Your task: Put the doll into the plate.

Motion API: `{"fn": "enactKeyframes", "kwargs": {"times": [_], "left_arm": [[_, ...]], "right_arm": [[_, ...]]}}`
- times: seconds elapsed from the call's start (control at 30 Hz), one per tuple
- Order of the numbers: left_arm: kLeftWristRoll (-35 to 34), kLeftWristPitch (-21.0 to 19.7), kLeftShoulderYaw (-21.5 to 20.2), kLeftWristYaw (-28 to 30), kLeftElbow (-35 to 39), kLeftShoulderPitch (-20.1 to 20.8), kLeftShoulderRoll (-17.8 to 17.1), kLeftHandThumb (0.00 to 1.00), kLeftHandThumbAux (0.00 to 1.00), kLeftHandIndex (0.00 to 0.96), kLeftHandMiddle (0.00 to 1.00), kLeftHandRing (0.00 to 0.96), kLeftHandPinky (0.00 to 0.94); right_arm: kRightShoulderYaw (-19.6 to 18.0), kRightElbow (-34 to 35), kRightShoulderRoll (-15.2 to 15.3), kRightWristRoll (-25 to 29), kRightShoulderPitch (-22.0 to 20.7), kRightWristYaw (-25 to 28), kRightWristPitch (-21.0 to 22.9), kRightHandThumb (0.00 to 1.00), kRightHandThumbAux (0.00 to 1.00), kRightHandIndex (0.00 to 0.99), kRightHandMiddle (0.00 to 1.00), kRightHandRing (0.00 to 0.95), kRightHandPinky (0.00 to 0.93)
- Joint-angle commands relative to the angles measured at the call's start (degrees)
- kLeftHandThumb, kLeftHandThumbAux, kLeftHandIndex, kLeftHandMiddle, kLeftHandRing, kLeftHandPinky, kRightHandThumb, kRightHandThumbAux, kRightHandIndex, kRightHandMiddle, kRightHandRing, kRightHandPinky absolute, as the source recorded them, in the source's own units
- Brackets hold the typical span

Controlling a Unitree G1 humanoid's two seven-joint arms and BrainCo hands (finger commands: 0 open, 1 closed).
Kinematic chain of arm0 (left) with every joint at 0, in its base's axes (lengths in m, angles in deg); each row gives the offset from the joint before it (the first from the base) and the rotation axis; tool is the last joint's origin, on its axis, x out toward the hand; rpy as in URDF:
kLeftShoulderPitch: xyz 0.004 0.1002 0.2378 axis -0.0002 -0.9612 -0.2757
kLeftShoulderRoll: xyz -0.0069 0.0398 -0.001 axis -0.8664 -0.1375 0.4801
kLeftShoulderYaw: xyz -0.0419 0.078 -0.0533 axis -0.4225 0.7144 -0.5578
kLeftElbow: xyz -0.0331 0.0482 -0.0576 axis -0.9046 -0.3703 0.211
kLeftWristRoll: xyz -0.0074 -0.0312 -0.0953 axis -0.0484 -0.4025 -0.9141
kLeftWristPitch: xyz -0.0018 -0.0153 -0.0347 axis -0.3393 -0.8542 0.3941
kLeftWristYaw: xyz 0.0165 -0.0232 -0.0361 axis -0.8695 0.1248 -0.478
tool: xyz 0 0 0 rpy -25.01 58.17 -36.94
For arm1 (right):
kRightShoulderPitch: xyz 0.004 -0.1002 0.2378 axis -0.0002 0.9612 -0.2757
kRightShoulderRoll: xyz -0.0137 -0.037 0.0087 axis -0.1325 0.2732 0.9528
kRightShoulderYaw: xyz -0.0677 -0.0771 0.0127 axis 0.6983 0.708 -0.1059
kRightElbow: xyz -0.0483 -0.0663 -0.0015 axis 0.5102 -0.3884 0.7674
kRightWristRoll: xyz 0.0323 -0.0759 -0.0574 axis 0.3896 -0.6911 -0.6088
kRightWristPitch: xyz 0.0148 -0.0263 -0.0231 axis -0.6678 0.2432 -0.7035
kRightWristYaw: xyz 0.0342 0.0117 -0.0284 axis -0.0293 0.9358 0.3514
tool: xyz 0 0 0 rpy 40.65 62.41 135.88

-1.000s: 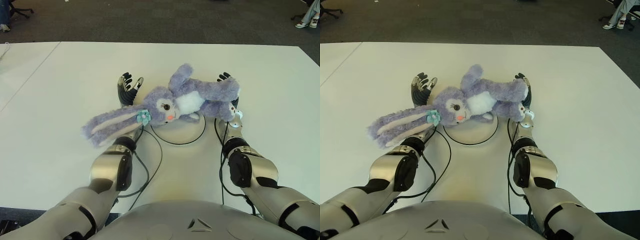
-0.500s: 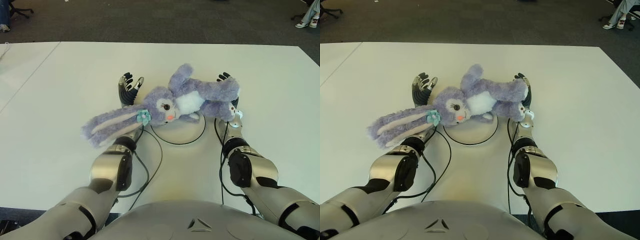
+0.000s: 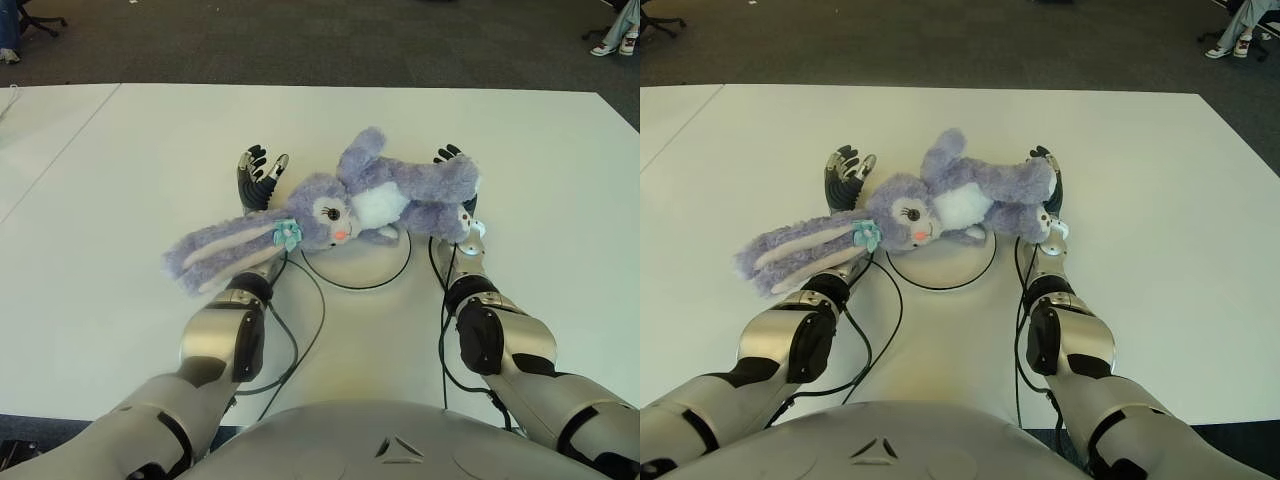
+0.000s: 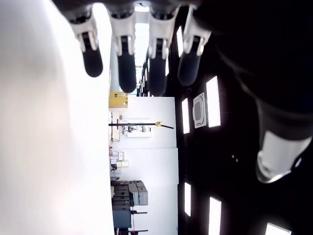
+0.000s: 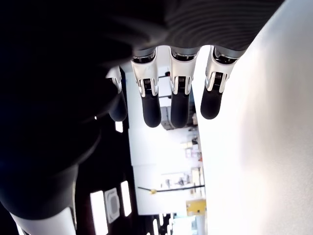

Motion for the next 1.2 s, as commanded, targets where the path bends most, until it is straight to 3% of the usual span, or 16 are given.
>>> {"fn": "enactKeyframes", "kwargs": {"times": [0.03, 0.7, 1.2], "left_arm": [[2.49, -5.33, 1.47, -1.80, -7.61, -13.20, 1.10, 0.000, 0.609, 0.225, 0.253, 0.229, 0.163], [2.50, -7.01, 1.26, -1.36, -7.71, -12.92, 1.00, 0.000, 0.612, 0.219, 0.230, 0.198, 0.142], [1.74, -6.51, 0.78, -0.05, -7.66, -13.00, 1.05, 0.000, 0.690, 0.220, 0.221, 0.192, 0.168]], "right_arm": [[-0.95, -7.90, -3.31, 0.89, 13.95, -0.92, 6.66, 0.000, 0.826, 0.135, 0.166, 0.150, 0.155], [-1.23, -7.87, -3.58, 1.28, 13.73, -0.93, 6.85, 0.000, 0.873, 0.135, 0.177, 0.161, 0.162], [-1.47, -7.83, -3.81, 1.56, 13.67, -0.86, 6.58, 0.000, 0.890, 0.138, 0.183, 0.166, 0.173]]}}
